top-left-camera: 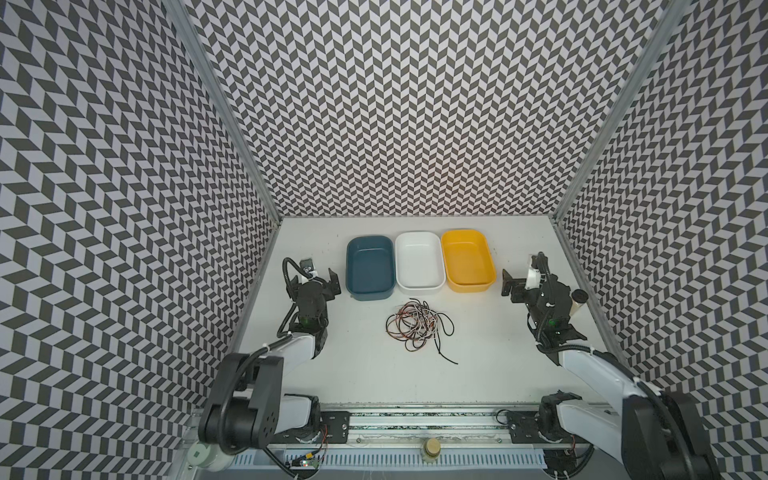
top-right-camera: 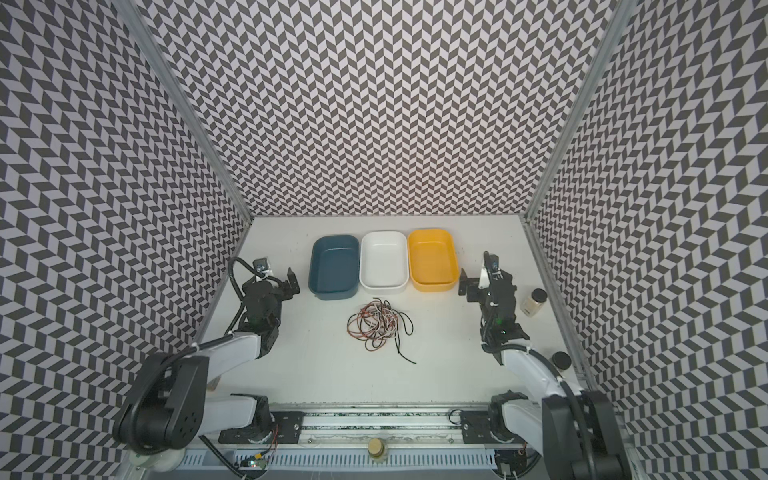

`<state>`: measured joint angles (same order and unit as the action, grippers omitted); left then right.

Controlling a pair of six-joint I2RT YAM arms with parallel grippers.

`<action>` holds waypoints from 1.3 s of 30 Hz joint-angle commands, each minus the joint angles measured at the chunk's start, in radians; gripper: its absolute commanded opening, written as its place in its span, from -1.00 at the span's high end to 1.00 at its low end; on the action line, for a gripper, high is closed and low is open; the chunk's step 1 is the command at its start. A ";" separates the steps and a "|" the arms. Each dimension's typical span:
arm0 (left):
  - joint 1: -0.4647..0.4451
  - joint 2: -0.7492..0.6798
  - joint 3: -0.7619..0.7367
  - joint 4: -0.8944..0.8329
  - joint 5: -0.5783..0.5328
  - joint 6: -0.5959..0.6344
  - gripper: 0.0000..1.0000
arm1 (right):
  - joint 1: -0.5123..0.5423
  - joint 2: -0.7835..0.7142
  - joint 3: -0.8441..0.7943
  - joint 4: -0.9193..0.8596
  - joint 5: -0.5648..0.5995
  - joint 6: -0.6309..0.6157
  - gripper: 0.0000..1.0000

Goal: Untangle the cables
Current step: 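Raise both arms from rest and move the right gripper toward the wire pile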

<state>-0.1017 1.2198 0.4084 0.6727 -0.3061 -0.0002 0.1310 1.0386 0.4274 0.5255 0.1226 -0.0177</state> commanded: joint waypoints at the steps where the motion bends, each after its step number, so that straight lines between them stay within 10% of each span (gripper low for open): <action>1: -0.064 -0.194 0.100 -0.361 -0.057 0.041 -1.00 | 0.105 -0.109 0.087 -0.206 0.035 0.025 -1.00; 6: -0.074 -0.357 0.370 -0.911 -0.180 -0.336 -1.00 | 0.129 -0.190 0.389 -0.644 -0.256 0.278 -1.00; 15: -0.139 -0.507 0.409 -1.105 0.231 -0.346 -1.00 | 0.127 -0.369 0.306 -0.531 -0.309 0.721 -1.00; 26: -0.170 -0.569 0.394 -1.261 0.309 -0.377 -1.00 | 0.214 -0.302 0.486 -1.024 -0.288 0.553 -0.99; 39: -0.194 -0.636 0.314 -1.346 0.171 -0.405 -1.00 | 0.698 -0.129 0.438 -1.103 0.046 0.578 -0.88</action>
<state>-0.2844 0.5739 0.7330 -0.6540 -0.0990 -0.3988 0.7692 0.8719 0.8795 -0.5770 0.0582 0.5415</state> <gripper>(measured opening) 0.998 0.944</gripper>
